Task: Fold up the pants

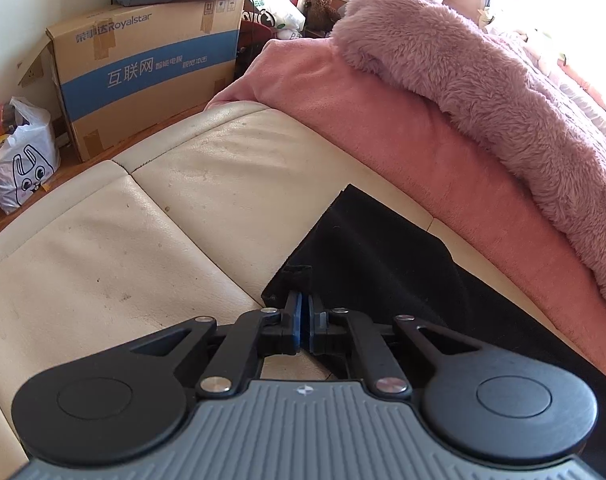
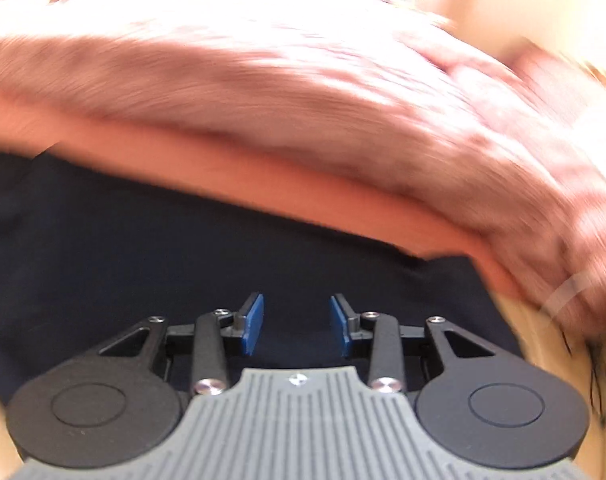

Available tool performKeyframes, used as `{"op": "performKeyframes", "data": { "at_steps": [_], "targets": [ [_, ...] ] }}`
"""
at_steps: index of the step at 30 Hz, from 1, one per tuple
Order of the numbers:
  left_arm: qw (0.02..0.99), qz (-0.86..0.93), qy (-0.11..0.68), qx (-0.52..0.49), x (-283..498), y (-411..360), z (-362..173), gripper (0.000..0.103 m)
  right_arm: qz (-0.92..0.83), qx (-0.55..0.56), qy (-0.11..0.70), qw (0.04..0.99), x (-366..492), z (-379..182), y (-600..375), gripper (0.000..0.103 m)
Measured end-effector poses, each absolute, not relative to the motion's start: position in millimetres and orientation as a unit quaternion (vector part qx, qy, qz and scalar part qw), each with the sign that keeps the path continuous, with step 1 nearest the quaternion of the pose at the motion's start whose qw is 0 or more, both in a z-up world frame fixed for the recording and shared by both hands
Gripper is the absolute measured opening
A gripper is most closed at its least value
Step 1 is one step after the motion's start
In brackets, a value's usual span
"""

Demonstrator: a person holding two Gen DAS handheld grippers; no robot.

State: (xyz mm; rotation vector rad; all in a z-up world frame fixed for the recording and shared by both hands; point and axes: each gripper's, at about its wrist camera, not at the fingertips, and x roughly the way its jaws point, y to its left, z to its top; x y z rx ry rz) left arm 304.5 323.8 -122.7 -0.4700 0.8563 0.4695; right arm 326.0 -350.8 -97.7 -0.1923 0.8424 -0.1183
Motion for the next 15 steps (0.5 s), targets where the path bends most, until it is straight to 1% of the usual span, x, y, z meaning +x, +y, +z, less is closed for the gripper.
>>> {"op": "performKeyframes", "data": {
  "at_steps": [4, 7, 10, 15],
  "targets": [
    [0.859, 0.227, 0.408, -0.211, 306, 320, -123, 0.006, -0.094, 0.006, 0.397, 0.913, 346, -84, -438, 0.034],
    [0.859, 0.236, 0.408, -0.197, 307, 315, -124, 0.006, -0.094, 0.036, 0.397, 0.912, 364, -86, -481, 0.036],
    [0.859, 0.247, 0.410, -0.182, 310, 309, -124, 0.006, -0.083, 0.059, 0.404, 0.909, 379, -98, -506, 0.040],
    [0.853, 0.265, 0.416, -0.172, 316, 303, -123, 0.006, -0.066, 0.088, 0.449, 0.886, 389, -135, -522, 0.043]
  ]
}}
